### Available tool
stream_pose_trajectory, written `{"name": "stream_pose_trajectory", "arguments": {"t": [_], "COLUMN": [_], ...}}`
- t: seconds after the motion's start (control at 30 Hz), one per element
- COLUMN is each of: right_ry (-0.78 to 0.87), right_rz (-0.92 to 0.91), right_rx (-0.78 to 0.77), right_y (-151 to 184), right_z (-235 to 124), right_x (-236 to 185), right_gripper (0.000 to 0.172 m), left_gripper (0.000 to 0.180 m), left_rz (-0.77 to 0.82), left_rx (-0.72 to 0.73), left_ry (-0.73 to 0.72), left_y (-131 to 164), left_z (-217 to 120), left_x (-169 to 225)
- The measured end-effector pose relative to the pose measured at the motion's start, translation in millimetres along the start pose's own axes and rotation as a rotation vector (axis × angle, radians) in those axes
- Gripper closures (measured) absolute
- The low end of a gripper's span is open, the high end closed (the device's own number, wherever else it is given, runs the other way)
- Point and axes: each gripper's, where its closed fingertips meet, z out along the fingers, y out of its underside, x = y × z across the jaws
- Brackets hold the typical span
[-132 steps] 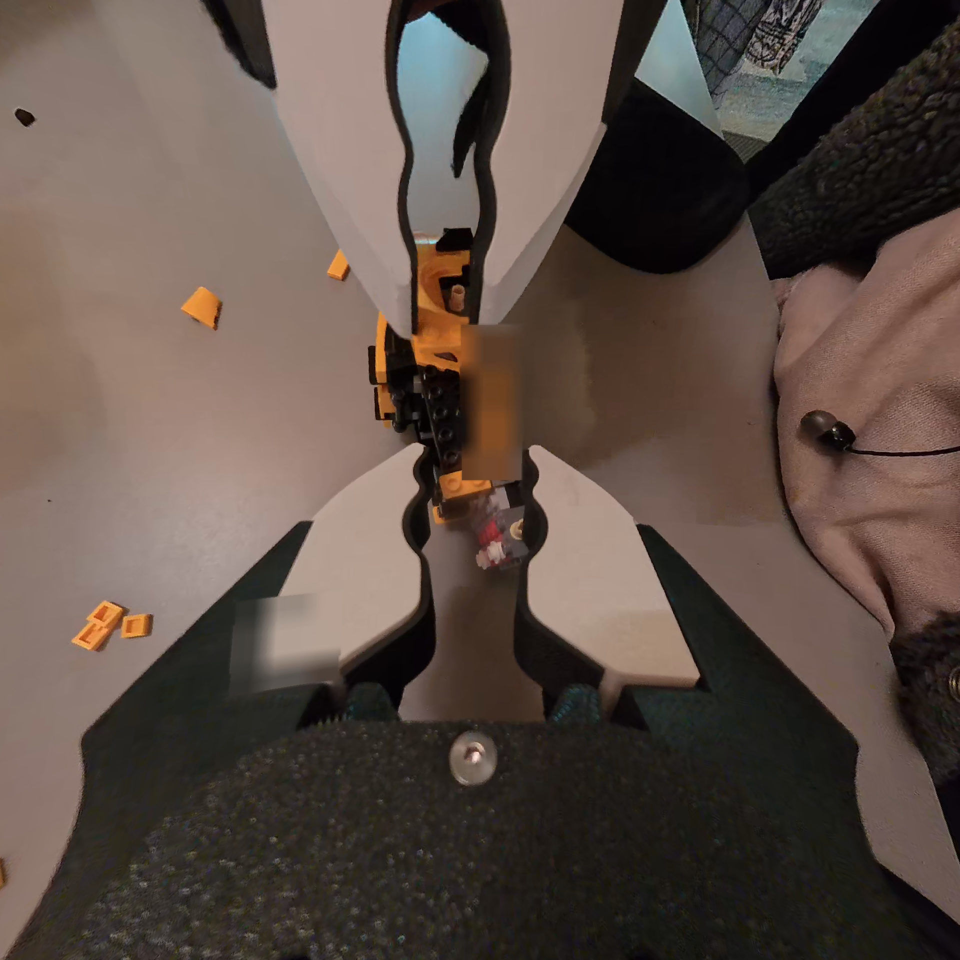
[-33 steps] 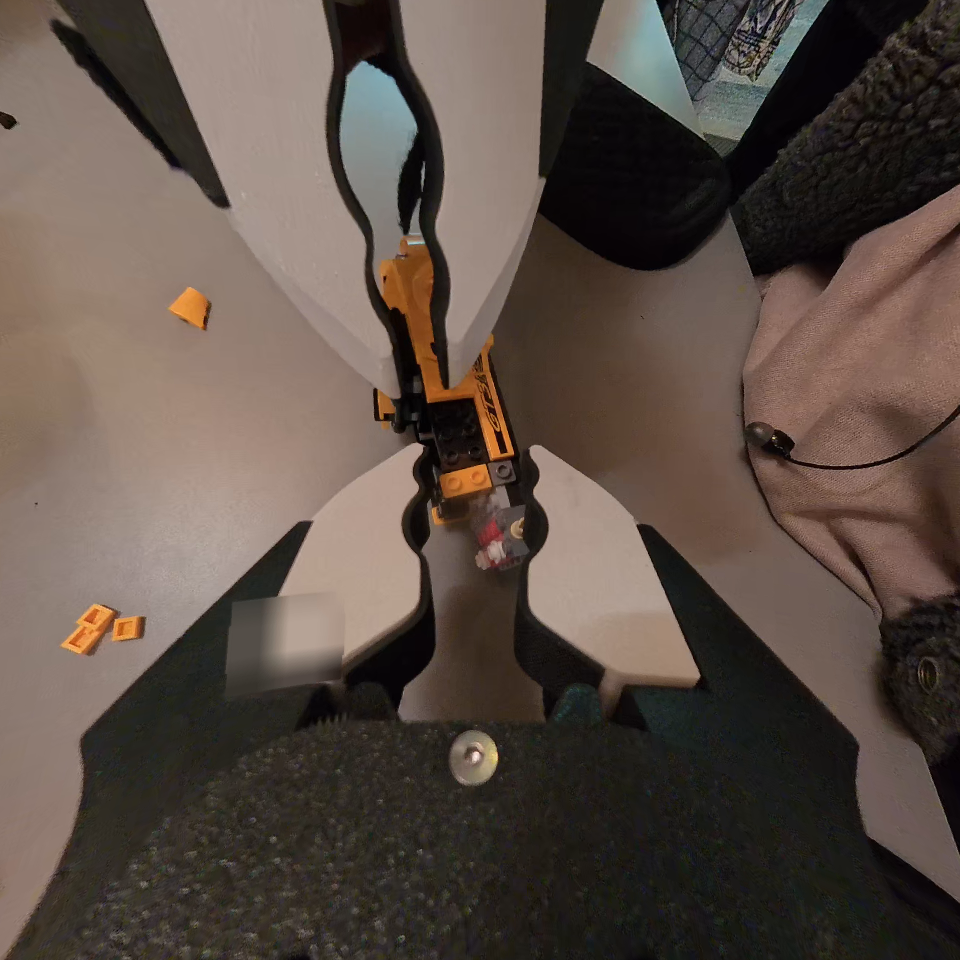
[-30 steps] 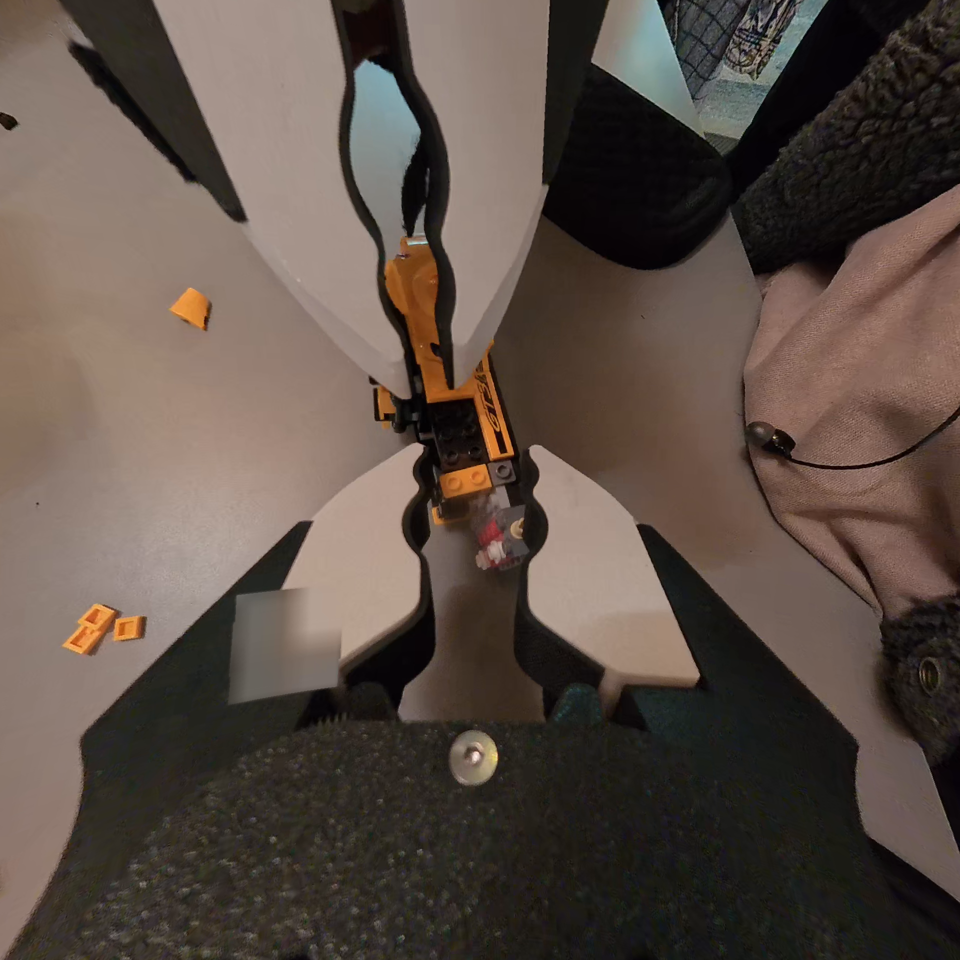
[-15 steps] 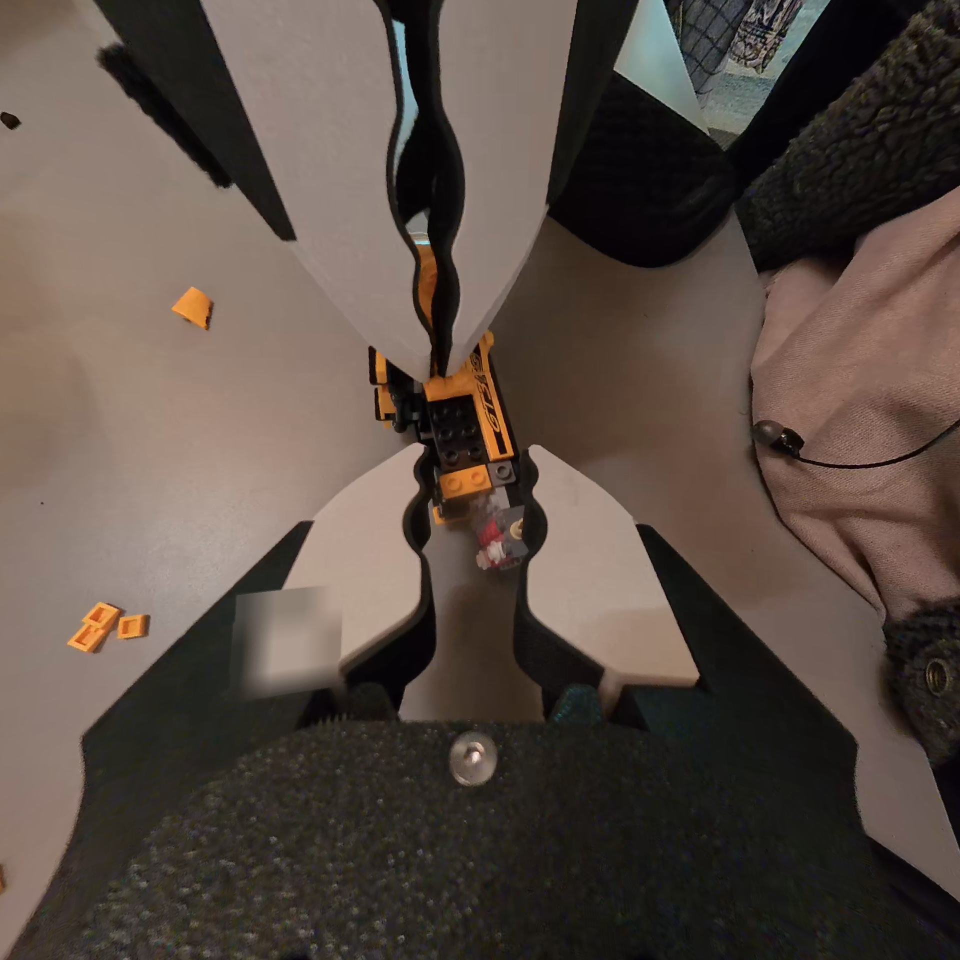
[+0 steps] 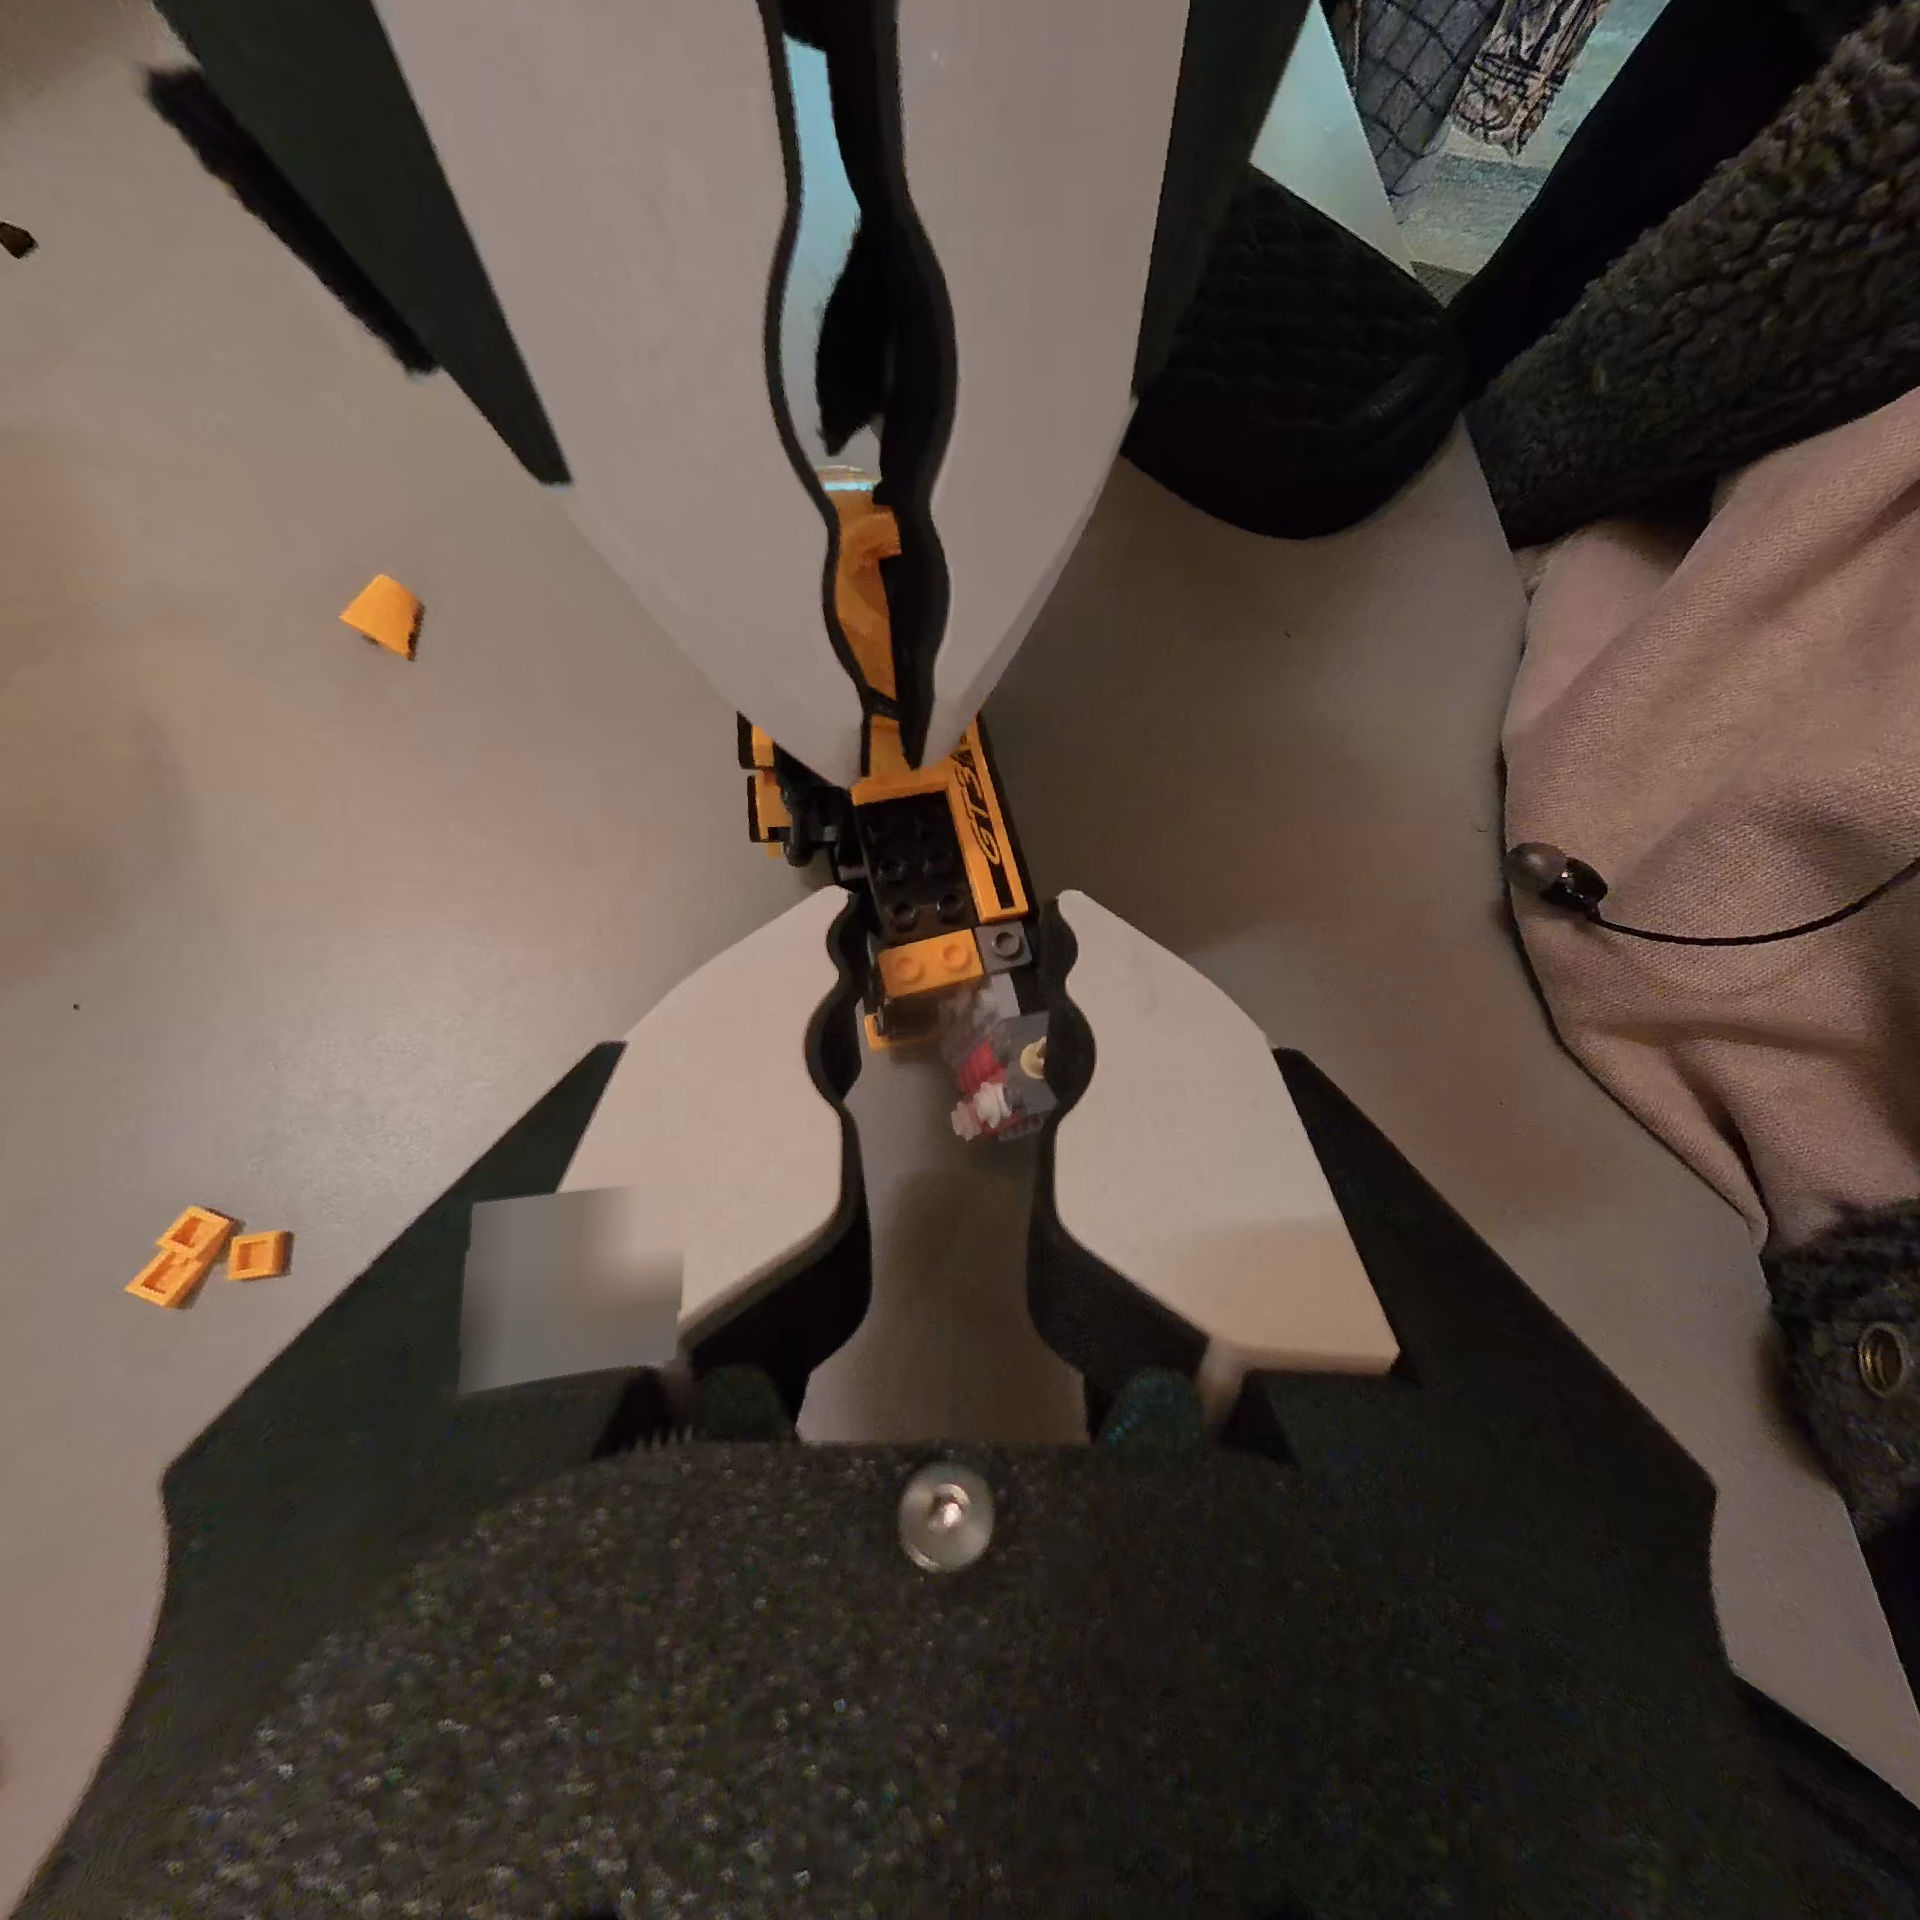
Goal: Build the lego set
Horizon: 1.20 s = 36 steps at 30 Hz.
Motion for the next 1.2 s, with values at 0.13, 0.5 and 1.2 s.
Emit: {"name": "stream_pose_trajectory", "arguments": {"t": [0.13, 0.5, 1.2], "right_ry": [-0.015, -0.075, -0.283], "right_rz": [0.012, 0.091, 0.237], "right_rx": [-0.011, -0.008, 0.152], "right_y": [1.9, 0.4, -10.2], "right_z": [2.7, 3.3, -15.7], "right_x": [-1.3, -4.1, -9.1], "right_gripper": [0.165, 0.164, 0.154], "left_gripper": [0.149, 0.149, 0.148], "left_rz": [0.000, 0.003, 0.056], "left_rx": [0.000, -0.001, -0.002], "left_ry": [0.000, -0.002, -0.130], "left_y": [0.1, 0.8, 5.0], "left_z": [-0.1, -1.3, 6.3], "left_x": [0.1, 3.9, 13.5]}}
